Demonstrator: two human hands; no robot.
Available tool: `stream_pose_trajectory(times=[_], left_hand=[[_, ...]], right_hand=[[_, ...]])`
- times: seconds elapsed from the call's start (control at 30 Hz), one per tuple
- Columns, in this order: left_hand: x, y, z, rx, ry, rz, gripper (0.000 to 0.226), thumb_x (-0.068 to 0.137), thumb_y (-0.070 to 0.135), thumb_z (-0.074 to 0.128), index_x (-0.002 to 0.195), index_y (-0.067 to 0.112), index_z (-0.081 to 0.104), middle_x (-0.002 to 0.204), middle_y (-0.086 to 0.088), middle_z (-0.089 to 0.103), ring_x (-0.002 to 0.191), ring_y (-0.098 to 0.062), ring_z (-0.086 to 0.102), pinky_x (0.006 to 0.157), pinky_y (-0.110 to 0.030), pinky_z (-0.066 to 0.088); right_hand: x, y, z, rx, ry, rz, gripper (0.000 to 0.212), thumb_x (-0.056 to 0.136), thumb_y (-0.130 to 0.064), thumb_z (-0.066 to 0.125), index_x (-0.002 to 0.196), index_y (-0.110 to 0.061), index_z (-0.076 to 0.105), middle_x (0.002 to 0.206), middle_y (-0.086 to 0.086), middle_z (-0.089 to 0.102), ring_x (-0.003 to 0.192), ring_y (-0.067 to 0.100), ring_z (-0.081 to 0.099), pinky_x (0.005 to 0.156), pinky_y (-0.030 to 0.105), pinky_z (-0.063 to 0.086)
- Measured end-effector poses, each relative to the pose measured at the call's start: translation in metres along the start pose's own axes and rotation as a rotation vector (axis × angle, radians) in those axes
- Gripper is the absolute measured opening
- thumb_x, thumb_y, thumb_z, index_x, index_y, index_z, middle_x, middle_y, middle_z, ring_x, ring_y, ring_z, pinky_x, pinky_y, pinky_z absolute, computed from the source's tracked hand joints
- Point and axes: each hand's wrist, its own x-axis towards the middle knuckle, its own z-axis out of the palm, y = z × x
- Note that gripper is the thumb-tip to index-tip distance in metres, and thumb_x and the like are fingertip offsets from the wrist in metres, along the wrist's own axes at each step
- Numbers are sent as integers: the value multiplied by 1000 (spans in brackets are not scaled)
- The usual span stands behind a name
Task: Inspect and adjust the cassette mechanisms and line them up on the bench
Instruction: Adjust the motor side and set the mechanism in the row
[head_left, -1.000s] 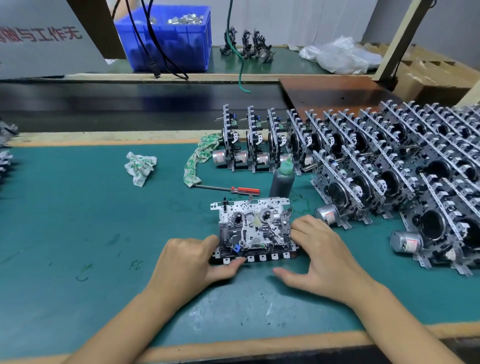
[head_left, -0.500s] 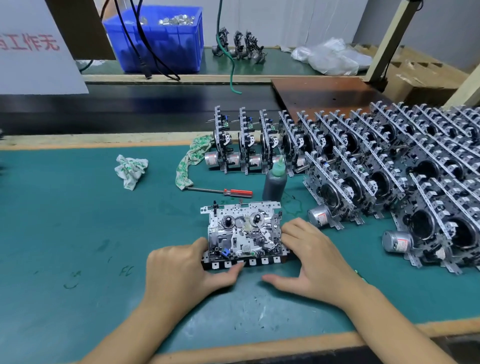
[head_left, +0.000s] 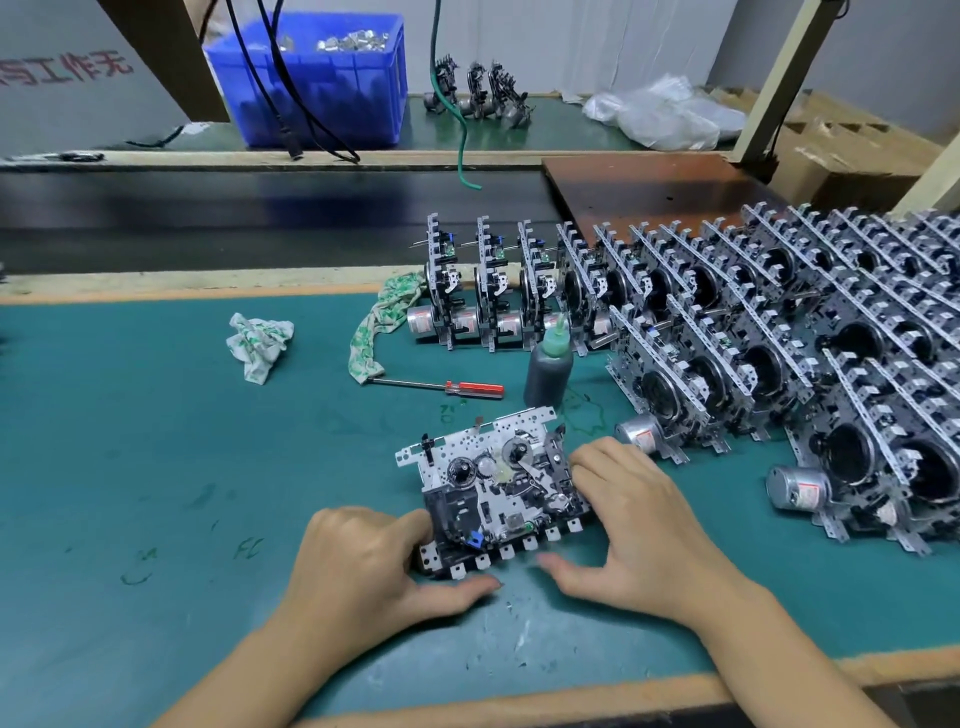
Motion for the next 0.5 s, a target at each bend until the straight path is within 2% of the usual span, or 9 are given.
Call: stream_pose_trajectory(times=[0.1,0.2,0.27,0.4,0.5], left_hand=[[-1,2,-1,5,-40,13,71,77,78,43,45,14,42,32,1,33,27,-20,38,31,-20,33],[-5,4,-2,1,-81,-17,62,62,77,54,52,16,49,33,5,35,28,-15,40,31,-18,32],[-6,6,-1,33,-80,-60,60,60,76,54,51,17,46,32,3,35,28,-16,41,32,-18,32],[-3,6,0,79,-52,-191,56,59,77,52,54,23,35,31,1,36,27,-19,41,31,-24,33],[-3,6,-1,61,-53,-221,58,57,78,51,56,23,33,31,2,36,27,-18,40,31,-24,34]], right_hand=[[0,0,-1,0,23,5,54,70,-68,54,66,-15,50,75,-4,52,70,15,46,67,25,37],[2,-4,2,-32,100,34,55,74,-69,49,60,-16,48,66,-5,48,65,14,41,68,22,28],[2,-4,2,-39,101,41,55,77,-69,46,60,-16,49,66,-6,47,67,12,39,71,21,25],[-1,-1,0,28,14,-48,47,84,-59,47,66,-15,49,74,-3,49,72,14,40,70,26,33],[-2,-5,2,-58,64,-64,46,85,-54,46,64,-13,53,71,-1,52,70,18,45,75,27,34]])
